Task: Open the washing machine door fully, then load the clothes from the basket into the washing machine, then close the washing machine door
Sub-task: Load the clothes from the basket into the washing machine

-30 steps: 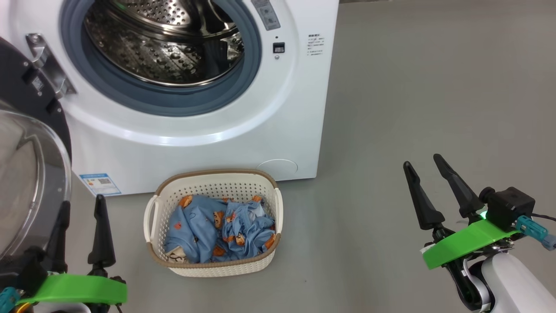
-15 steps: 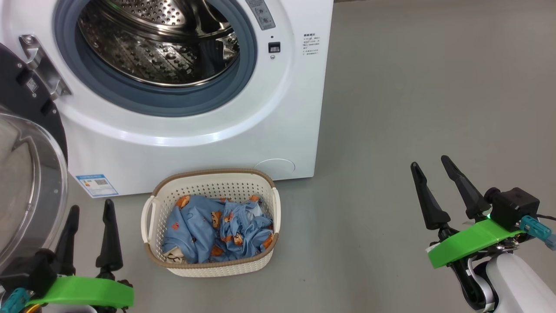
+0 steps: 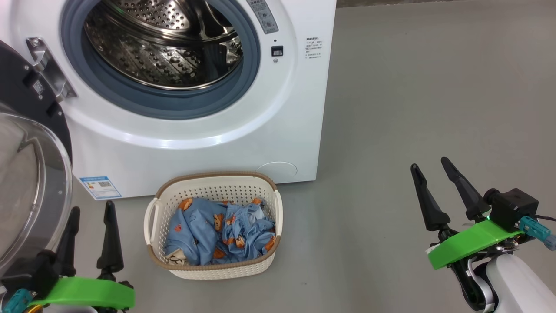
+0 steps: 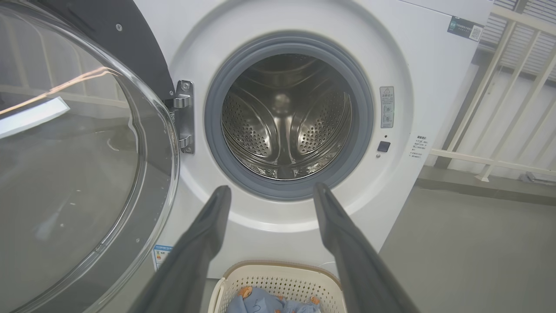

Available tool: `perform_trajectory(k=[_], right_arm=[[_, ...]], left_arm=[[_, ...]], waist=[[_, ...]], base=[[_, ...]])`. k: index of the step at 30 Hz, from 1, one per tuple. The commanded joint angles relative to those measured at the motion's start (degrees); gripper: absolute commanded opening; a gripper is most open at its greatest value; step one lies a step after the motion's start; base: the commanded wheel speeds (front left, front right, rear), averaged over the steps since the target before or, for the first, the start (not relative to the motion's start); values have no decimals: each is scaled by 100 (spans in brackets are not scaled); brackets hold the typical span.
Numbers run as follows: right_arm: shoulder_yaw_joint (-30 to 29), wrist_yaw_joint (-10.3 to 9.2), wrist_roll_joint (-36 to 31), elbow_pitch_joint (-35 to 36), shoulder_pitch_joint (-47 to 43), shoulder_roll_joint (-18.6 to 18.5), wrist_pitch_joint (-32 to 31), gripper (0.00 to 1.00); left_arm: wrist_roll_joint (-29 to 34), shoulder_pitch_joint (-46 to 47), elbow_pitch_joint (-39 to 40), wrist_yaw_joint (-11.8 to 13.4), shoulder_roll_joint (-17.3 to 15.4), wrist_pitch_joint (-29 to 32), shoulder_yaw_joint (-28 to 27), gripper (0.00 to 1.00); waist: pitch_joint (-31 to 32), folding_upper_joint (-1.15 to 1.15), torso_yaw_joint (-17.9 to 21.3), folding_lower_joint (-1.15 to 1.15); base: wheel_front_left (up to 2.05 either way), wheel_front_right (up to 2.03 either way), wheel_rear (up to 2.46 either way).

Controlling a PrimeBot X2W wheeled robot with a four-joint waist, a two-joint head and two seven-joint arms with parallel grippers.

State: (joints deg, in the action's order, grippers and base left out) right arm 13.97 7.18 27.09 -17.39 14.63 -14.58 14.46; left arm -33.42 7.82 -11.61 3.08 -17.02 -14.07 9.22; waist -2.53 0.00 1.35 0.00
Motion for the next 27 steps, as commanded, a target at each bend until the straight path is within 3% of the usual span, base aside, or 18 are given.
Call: perform_trajectory(k=[1, 27], right_arm=[[77, 31, -101, 108, 30, -84, 54, 100], [5, 31, -90, 157, 38, -43, 54, 100]], left_arm=[[47, 102, 140, 28, -168, -51, -189, 100], [21, 150, 41, 83, -249, 13, -91, 100]], waist=[[5, 0, -3, 0], [-68, 0, -44, 0]], base=[[0, 0, 0], [0, 0, 0]])
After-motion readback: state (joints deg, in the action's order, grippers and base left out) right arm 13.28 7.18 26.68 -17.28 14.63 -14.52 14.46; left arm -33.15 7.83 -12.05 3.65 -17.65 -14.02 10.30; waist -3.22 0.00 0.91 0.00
